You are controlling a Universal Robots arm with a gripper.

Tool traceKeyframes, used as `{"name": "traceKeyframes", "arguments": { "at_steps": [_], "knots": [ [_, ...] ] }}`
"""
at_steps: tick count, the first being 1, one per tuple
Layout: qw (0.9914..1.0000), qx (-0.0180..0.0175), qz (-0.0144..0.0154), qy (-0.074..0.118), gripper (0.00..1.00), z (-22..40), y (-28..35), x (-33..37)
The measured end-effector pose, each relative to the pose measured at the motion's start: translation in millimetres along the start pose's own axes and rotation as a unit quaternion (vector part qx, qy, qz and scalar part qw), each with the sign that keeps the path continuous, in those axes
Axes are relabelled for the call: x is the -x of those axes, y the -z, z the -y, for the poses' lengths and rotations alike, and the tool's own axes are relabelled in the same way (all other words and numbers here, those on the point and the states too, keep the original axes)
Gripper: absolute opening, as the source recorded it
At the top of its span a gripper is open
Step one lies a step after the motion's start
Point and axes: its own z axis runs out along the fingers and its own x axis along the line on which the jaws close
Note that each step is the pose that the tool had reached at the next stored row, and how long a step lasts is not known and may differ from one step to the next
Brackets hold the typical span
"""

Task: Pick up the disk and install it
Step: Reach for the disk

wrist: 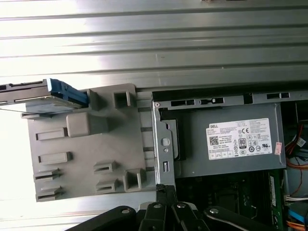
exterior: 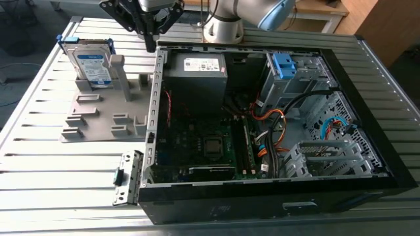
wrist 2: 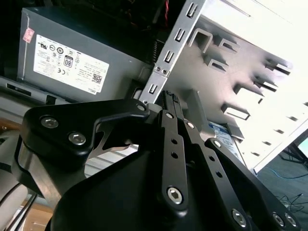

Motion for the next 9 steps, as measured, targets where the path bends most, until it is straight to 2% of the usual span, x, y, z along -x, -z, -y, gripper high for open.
{"name": "traceKeyframes", "arguments": {
  "at_steps": [9],
  "knots": [
    [1.00000, 0.0000, 0.0000, 0.000, 0.11, 1.1, 0.1, -14.1]
  ]
}}
